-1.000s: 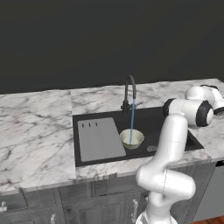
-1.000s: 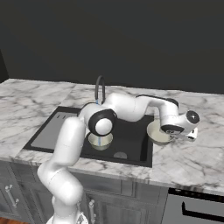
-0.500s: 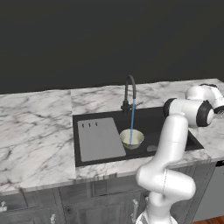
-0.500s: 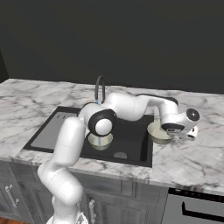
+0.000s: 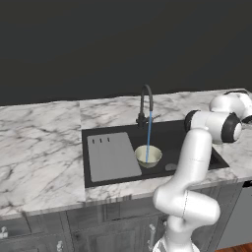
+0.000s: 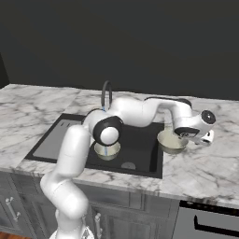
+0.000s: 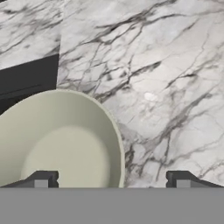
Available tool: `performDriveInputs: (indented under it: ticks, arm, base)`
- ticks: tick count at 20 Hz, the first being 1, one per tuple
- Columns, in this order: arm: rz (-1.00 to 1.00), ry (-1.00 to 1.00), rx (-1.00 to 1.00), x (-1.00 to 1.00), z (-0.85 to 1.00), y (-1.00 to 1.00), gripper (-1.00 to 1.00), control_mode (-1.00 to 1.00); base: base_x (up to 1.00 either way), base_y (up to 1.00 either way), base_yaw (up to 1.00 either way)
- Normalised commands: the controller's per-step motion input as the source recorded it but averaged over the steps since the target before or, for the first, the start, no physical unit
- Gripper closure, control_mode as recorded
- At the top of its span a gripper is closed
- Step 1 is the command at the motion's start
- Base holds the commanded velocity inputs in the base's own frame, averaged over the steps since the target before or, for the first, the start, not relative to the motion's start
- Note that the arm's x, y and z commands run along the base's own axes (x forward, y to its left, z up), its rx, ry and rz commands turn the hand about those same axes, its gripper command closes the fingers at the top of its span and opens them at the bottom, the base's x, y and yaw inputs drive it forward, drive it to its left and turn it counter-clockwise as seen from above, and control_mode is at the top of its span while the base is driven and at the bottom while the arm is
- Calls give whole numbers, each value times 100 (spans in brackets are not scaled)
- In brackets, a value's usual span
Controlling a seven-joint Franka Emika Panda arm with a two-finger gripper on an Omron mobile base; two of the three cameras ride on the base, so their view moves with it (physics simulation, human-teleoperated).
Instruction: Rinse each bowl for a few seconds and place them down in the sink or on the counter.
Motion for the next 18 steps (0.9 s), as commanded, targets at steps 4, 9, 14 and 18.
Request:
performDriveInputs:
  ticks: [4,9,14,18]
  arm:
    - [0,-4,3,-4,35,0,-100,-100]
    - [0,-11,-1,-14,32,18,-100,-100]
    - [0,-13,-3,-34,23,32,-100,-100]
    - [0,-14,-10,-40,8,30,-100,-100]
  base:
    - [0,0,0]
    - [0,0,0]
    - [0,0,0]
    - [0,0,0]
